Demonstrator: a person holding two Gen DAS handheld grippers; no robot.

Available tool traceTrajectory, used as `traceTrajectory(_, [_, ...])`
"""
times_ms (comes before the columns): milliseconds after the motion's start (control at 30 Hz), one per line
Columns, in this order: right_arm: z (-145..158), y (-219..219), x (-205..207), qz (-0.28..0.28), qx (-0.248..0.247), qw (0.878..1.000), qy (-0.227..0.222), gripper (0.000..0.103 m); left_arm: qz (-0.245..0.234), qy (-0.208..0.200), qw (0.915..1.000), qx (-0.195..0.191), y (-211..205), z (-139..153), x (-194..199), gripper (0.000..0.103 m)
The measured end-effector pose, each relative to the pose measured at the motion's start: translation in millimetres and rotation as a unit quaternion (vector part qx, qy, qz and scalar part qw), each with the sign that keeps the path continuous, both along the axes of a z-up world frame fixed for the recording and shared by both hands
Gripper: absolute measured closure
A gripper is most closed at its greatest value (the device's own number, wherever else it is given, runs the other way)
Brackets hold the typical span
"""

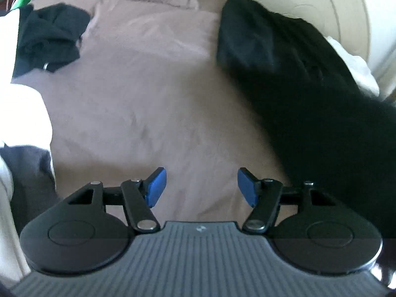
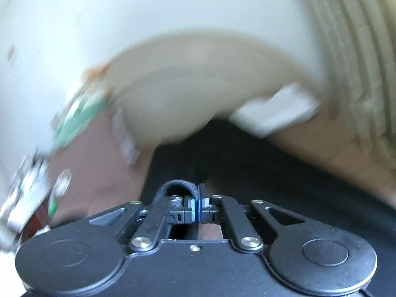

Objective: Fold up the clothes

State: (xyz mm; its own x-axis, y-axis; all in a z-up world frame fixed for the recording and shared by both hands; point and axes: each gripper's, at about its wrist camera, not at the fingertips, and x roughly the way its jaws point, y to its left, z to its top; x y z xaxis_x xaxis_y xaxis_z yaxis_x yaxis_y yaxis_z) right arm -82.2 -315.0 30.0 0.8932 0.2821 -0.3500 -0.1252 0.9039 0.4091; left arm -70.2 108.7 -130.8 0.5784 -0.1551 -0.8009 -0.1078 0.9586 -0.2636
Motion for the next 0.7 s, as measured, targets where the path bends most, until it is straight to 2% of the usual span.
traceTrajectory(100, [11.4,-61.8,-4.8,-0.117,-0.057,0.991,-0.042,0.099,-0.004,0.0,0.9994,0.035,-14.6,12.7,-2.7,0.04])
traceTrajectory(167, [-5.4,-109.2,-5.9,-0.174,-0.021,0.984,-0.024,0.099,-0.014,-0.003,0.9982,0.059,-30.5,25.3,-3.3,0.04])
traceTrajectory(233, [-38.4,-155.1,-3.8,-0.199,0.059,0.978,0.022,0.099,-0.034,0.0,0.996,0.082,-51.4,39.0,2.6,0.04])
traceTrajectory(267, [-53.9,-170.9,-1.9,-0.205,0.076,0.975,0.043,0.099,-0.049,0.0,0.9942,0.096,-62.6,47.7,7.9,0.04])
traceTrajectory(333, [-79.4,-188.5,6.7,-0.205,0.08,0.971,0.091,0.099,-0.087,-0.004,0.9879,0.129,-84.4,70.5,21.6,0.04])
traceTrajectory(400, [-93.1,-190.9,17.4,-0.192,0.053,0.972,0.123,0.099,-0.122,-0.008,0.9797,0.16,-104.6,95.6,36.0,0.04])
traceTrajectory(467, [-96.2,-187.5,23.8,-0.179,0.008,0.976,0.123,0.099,-0.13,-0.01,0.9767,0.17,-113.2,126.7,50.4,0.039])
traceTrajectory(533, [-90.0,-192.2,31.7,-0.171,-0.014,0.978,0.121,0.099,-0.132,-0.013,0.9769,0.168,-116.4,159.2,65.3,0.035])
traceTrajectory(633, [-76.3,-208.3,37.9,-0.159,0.016,0.982,0.101,0.099,-0.119,-0.022,0.9768,0.177,-118.6,203.3,84.9,0.026])
traceTrajectory(667, [-71.8,-213.5,37.4,-0.156,0.029,0.983,0.094,0.099,-0.112,-0.025,0.9769,0.18,-119.3,214.2,91.1,0.021])
traceTrajectory(700, [-67.4,-218.1,36.9,-0.152,0.041,0.984,0.087,0.099,-0.103,-0.029,0.9773,0.183,-119.9,220.0,97.0,0.02])
